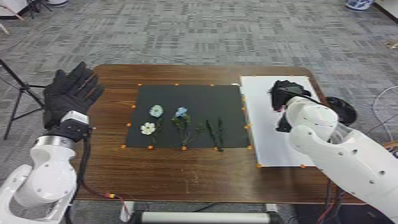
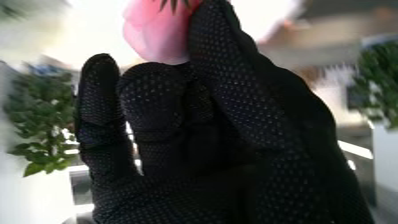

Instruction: Arrange flowers

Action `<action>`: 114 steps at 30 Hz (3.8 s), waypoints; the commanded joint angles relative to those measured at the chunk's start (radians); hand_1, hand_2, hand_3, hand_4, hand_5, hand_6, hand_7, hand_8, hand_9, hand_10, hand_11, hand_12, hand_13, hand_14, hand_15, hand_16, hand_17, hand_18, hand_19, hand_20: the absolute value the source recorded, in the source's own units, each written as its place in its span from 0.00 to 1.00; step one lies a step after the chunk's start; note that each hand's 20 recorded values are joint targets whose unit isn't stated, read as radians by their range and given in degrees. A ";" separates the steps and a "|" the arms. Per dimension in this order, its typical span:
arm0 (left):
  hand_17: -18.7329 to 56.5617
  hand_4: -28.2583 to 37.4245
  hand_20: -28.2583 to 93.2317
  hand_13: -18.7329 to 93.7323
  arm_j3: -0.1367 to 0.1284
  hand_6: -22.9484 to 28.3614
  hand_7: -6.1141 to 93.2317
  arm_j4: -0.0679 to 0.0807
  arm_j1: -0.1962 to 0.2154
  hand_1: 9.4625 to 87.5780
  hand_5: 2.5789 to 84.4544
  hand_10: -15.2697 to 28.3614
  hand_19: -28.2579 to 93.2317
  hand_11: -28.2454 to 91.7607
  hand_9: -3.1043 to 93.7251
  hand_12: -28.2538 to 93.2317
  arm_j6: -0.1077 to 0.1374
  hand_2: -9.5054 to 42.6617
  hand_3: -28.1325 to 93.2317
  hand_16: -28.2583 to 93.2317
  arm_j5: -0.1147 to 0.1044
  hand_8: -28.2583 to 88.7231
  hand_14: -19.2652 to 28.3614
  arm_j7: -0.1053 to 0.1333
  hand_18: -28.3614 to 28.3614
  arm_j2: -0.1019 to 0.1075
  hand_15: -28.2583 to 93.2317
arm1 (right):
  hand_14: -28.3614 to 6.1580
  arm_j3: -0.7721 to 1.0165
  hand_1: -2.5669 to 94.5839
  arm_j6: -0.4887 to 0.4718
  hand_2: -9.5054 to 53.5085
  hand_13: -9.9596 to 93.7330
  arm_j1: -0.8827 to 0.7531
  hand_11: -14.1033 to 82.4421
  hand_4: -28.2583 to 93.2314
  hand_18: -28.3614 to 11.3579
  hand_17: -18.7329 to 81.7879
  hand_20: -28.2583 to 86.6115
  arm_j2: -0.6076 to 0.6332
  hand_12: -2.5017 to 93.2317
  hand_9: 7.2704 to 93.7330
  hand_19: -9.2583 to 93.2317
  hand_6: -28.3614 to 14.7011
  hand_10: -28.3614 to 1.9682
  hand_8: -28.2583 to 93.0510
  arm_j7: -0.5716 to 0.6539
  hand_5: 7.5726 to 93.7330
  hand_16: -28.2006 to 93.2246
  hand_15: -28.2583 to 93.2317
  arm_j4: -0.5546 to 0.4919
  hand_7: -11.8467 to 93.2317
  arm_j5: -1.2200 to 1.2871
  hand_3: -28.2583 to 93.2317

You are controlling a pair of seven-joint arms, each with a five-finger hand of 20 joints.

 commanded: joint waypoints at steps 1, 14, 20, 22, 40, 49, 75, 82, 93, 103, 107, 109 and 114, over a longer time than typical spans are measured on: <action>0.16 0.00 0.30 0.33 -0.002 0.62 0.11 -0.002 0.014 0.24 0.43 0.66 0.49 0.36 0.30 0.30 -0.003 0.46 0.78 0.21 0.003 0.18 0.66 -0.009 0.74 -0.006 0.34 | 0.61 -0.037 0.69 0.119 0.00 0.76 0.066 0.42 0.00 0.18 0.51 0.57 -0.060 0.67 0.80 0.80 0.67 0.64 0.35 -0.050 0.73 0.60 0.77 -0.068 0.51 0.028 0.76; 0.16 0.00 0.30 0.33 0.014 0.62 0.11 0.006 -0.004 0.24 0.43 0.67 0.49 0.36 0.30 0.30 -0.009 0.46 0.78 0.21 0.010 0.18 0.66 -0.021 0.74 0.004 0.34 | 0.62 -0.287 0.69 0.192 0.00 0.76 0.228 0.43 0.00 0.19 0.50 0.55 -0.311 0.67 0.79 0.79 0.68 0.65 0.34 -0.100 0.71 0.60 0.76 0.060 0.54 0.097 0.77; 0.16 0.00 0.30 0.33 0.022 0.62 0.11 0.004 -0.012 0.24 0.43 0.67 0.49 0.35 0.30 0.30 -0.003 0.46 0.78 0.21 0.013 0.18 0.66 -0.022 0.74 0.003 0.34 | 0.62 -0.356 0.68 0.203 0.00 0.76 0.245 0.43 0.00 0.19 0.50 0.55 -0.373 0.66 0.79 0.79 0.68 0.65 0.34 -0.119 0.70 0.60 0.76 0.111 0.55 0.083 0.78; 0.16 0.00 0.30 0.33 0.028 0.62 0.11 0.005 -0.018 0.24 0.43 0.66 0.49 0.35 0.30 0.30 -0.005 0.46 0.78 0.21 0.011 0.18 0.66 -0.024 0.74 0.004 0.34 | 0.62 -0.380 0.68 0.222 0.00 0.76 0.251 0.43 0.00 0.19 0.50 0.55 -0.381 0.66 0.79 0.79 0.68 0.65 0.34 -0.117 0.70 0.60 0.76 0.126 0.55 0.092 0.78; 0.16 0.00 0.29 0.33 0.041 0.62 0.11 0.009 -0.028 0.24 0.43 0.67 0.49 0.36 0.30 0.30 -0.017 0.46 0.78 0.21 0.011 0.18 0.66 -0.032 0.74 0.007 0.34 | 0.67 -0.438 0.68 0.321 0.00 0.76 0.234 0.42 0.00 0.22 0.49 0.53 -0.358 0.62 0.78 0.76 0.69 0.66 0.32 -0.102 0.69 0.60 0.73 0.199 0.57 0.020 0.78; 0.16 0.00 0.29 0.33 0.041 0.62 0.11 0.004 -0.026 0.24 0.43 0.67 0.49 0.36 0.30 0.30 -0.021 0.46 0.78 0.21 0.009 0.18 0.66 -0.029 0.74 0.006 0.34 | 0.68 -0.443 0.67 0.312 0.00 0.76 0.232 0.40 0.00 0.22 0.49 0.52 -0.357 0.60 0.78 0.76 0.68 0.66 0.30 -0.106 0.69 0.61 0.72 0.199 0.56 0.012 0.79; 0.16 0.00 0.29 0.33 0.030 0.62 0.11 0.005 -0.022 0.24 0.43 0.67 0.49 0.36 0.30 0.30 -0.022 0.46 0.78 0.21 -0.008 0.18 0.69 -0.027 0.74 0.012 0.35 | 0.62 -0.429 0.61 0.288 0.00 0.75 0.210 0.28 0.01 0.20 0.48 0.52 -0.336 0.48 0.79 0.77 0.62 0.63 0.20 -0.086 0.66 0.58 0.73 0.146 0.31 0.017 0.78; 0.16 0.00 0.29 0.33 0.029 0.62 0.11 0.006 -0.025 0.24 0.43 0.67 0.49 0.36 0.31 0.31 -0.024 0.46 0.78 0.21 -0.006 0.18 0.69 -0.027 0.74 0.013 0.35 | 0.58 -0.418 0.54 0.280 0.00 0.75 0.208 0.36 0.00 0.19 0.48 0.51 -0.331 0.38 0.75 0.77 0.61 0.57 0.14 -0.091 0.64 0.51 0.75 0.143 0.31 0.019 0.81; 0.16 0.00 0.29 0.33 0.019 0.62 0.11 0.001 -0.011 0.24 0.43 0.68 0.49 0.36 0.31 0.31 -0.027 0.46 0.78 0.21 -0.004 0.18 0.69 -0.022 0.74 0.004 0.35 | 0.55 -0.312 0.45 0.299 0.00 0.74 0.193 0.40 0.01 0.18 0.47 0.51 -0.288 0.26 0.71 0.77 0.60 0.50 0.14 -0.126 0.64 0.50 0.75 0.077 0.29 -0.003 0.84; 0.16 0.00 0.29 0.33 -0.010 0.62 0.11 -0.010 0.027 0.24 0.43 0.68 0.49 0.36 0.31 0.31 -0.026 0.46 0.78 0.21 0.000 0.18 0.68 -0.012 0.74 0.005 0.35 | 0.48 -0.186 0.42 0.267 0.00 0.68 0.246 0.32 0.05 0.18 0.45 0.48 -0.100 0.22 0.60 0.74 0.54 0.41 0.15 -0.017 0.57 0.44 0.65 0.097 0.26 0.017 0.82; 0.16 0.00 0.29 0.33 -0.035 0.62 0.11 -0.013 0.044 0.23 0.43 0.67 0.49 0.36 0.31 0.31 -0.041 0.46 0.78 0.21 0.003 0.18 0.68 -0.002 0.74 0.010 0.35 | 0.46 -0.127 0.42 0.228 0.00 0.65 0.217 0.29 0.06 0.17 0.45 0.46 -0.003 0.21 0.50 0.75 0.47 0.34 0.17 0.013 0.47 0.43 0.65 0.106 0.23 0.048 0.84; 0.16 0.00 0.29 0.33 -0.045 0.62 0.11 -0.013 0.053 0.24 0.43 0.67 0.49 0.36 0.31 0.31 -0.041 0.46 0.78 0.21 0.000 0.18 0.68 0.000 0.74 0.012 0.35 | 0.46 -0.097 0.42 0.198 0.00 0.64 0.197 0.27 0.06 0.17 0.45 0.46 0.036 0.20 0.47 0.75 0.47 0.35 0.17 0.026 0.45 0.42 0.65 0.108 0.22 0.062 0.84; 0.16 0.00 0.29 0.34 -0.059 0.61 0.11 -0.016 0.073 0.24 0.42 0.66 0.49 0.35 0.31 0.31 -0.039 0.46 0.78 0.21 0.002 0.18 0.68 0.001 0.74 0.011 0.35 | 0.44 -0.058 0.42 0.098 0.00 0.64 0.184 0.24 0.05 0.17 0.44 0.45 0.088 0.17 0.40 0.76 0.49 0.42 0.17 0.028 0.38 0.43 0.70 0.133 0.20 0.091 0.84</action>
